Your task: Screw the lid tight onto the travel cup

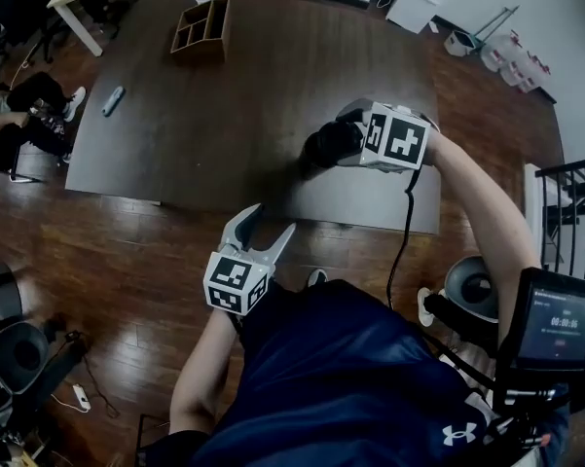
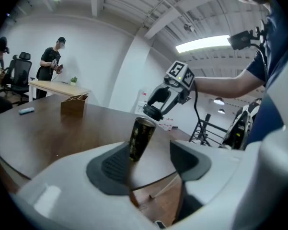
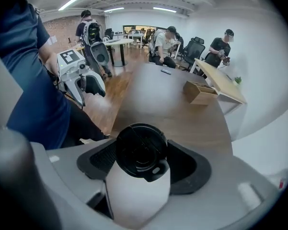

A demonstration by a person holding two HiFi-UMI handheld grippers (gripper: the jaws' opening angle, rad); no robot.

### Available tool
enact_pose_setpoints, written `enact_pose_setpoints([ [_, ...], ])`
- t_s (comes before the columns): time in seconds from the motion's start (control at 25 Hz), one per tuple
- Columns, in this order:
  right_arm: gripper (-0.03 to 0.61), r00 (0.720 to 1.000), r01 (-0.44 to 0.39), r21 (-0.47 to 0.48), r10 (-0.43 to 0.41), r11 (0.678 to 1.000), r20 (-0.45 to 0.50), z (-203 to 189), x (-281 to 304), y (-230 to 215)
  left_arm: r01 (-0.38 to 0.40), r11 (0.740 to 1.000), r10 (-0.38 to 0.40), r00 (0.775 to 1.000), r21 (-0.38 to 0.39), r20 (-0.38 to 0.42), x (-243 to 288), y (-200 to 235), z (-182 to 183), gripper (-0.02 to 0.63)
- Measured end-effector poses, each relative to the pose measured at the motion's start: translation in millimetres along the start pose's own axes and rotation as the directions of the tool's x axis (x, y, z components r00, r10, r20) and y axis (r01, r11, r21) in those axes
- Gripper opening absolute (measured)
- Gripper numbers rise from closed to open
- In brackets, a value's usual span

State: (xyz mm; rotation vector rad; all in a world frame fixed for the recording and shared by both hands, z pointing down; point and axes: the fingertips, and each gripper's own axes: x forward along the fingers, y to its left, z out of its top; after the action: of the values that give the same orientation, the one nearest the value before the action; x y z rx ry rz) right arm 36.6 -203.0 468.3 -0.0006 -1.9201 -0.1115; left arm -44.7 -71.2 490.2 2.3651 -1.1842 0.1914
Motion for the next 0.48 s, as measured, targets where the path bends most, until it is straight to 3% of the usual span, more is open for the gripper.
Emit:
enact_pose_setpoints([
  [0.24,0.336,0.996,-0.055,-0.023,0.053,0.998,-0.071,8,24,-4,-0.061,0.996,0.062,0.998,-0.060,0.015,-31,27,-8,0.268],
  [0.48,0.336,0.995,-0.066,-0.031,0.063,0.997,-0.071,15,28,-4,-0.054,0.996,0.055,0.998,-0.076,0.010,-37,32,-9,0.268],
])
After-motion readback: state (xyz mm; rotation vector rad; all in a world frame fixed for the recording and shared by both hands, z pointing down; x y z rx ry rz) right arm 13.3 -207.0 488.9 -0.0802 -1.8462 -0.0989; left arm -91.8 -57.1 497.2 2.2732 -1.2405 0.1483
